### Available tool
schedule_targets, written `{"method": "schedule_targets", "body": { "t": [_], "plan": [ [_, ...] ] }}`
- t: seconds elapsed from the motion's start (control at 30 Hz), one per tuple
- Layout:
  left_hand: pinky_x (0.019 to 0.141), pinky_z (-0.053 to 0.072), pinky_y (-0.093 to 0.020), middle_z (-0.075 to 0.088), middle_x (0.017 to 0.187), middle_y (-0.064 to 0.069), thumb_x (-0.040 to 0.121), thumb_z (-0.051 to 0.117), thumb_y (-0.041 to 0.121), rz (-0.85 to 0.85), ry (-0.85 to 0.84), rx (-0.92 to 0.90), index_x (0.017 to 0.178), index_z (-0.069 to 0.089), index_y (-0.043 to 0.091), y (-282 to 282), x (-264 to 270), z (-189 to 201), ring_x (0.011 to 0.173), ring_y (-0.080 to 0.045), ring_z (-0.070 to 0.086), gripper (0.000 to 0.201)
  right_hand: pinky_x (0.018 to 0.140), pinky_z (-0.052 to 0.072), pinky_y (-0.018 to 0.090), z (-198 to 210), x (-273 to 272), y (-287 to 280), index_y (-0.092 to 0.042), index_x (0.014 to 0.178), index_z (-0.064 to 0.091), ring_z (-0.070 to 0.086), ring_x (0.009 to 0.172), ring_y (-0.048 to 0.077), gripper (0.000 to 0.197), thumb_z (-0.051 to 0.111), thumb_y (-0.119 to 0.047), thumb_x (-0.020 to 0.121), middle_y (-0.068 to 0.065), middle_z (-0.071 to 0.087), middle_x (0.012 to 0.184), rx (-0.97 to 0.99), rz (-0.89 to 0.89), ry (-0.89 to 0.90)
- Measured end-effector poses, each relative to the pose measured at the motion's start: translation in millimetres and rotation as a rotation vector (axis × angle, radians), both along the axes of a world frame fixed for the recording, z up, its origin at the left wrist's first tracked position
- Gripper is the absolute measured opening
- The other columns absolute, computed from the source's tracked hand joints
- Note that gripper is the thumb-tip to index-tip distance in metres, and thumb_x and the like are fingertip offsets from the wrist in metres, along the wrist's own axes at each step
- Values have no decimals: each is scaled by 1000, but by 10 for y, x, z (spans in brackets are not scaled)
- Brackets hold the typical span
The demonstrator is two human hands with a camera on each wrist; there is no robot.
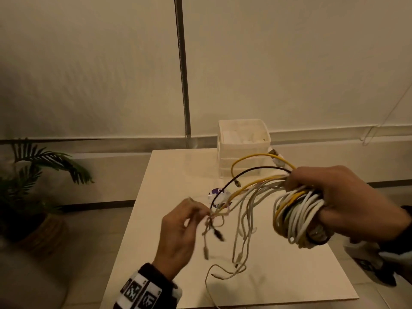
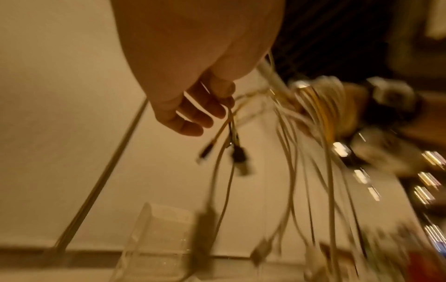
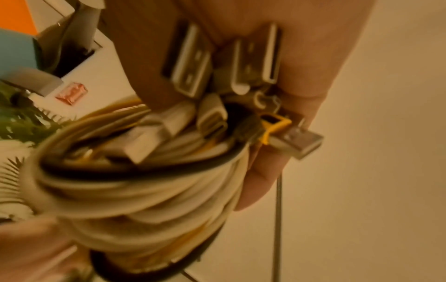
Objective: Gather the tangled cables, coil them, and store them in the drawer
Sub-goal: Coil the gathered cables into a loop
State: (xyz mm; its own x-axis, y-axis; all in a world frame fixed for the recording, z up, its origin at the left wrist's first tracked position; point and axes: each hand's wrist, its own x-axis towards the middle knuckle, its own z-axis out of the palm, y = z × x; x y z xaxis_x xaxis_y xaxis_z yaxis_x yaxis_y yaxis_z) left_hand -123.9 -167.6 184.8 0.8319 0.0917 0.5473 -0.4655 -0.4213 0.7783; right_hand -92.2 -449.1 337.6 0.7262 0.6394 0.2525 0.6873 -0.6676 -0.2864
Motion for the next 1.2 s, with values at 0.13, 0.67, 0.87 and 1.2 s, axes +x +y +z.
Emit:
{"method": "schedule_targets", "body": {
  "t": [0.13,0.67,0.87,1.2],
  "plan": [
    [89,57,-47,70,84,-10,76,75,54,53,210,-654,72,63,16,424,-66,125,91,-32,68,40,53,48,28,-20,127,-305,-36,86,58,57,62,3,48,79,-3,57,-19,60,71,-131,-186,-63],
    [102,46,-31,58,131,-6,95,64,31,-487,1286,235,127,52,24,818,-707,-978,107,3,61,35,56,47,14,597,23,-213,-47,87,56,61,66,0,65,82,4,56,-22,63,76,-22,-192,-100],
    [103,38,-16,51,138,7,93,60,45,-285,1181,388,95,49,37,744,-741,-650,120,-1,49,13,58,47,19,691,-154,118,-38,91,62,60,69,-1,40,70,-8,66,-20,62,74,-158,62,-10],
    [112,38,-31,44,147,18,59,85,59,-481,133,621,149,24,36,-223,-70,1764,134,2,41,111,69,47,21,534,-81,690,-33,119,57,61,95,12,43,63,-17,80,-12,64,113,-491,244,-118]
  ]
}}
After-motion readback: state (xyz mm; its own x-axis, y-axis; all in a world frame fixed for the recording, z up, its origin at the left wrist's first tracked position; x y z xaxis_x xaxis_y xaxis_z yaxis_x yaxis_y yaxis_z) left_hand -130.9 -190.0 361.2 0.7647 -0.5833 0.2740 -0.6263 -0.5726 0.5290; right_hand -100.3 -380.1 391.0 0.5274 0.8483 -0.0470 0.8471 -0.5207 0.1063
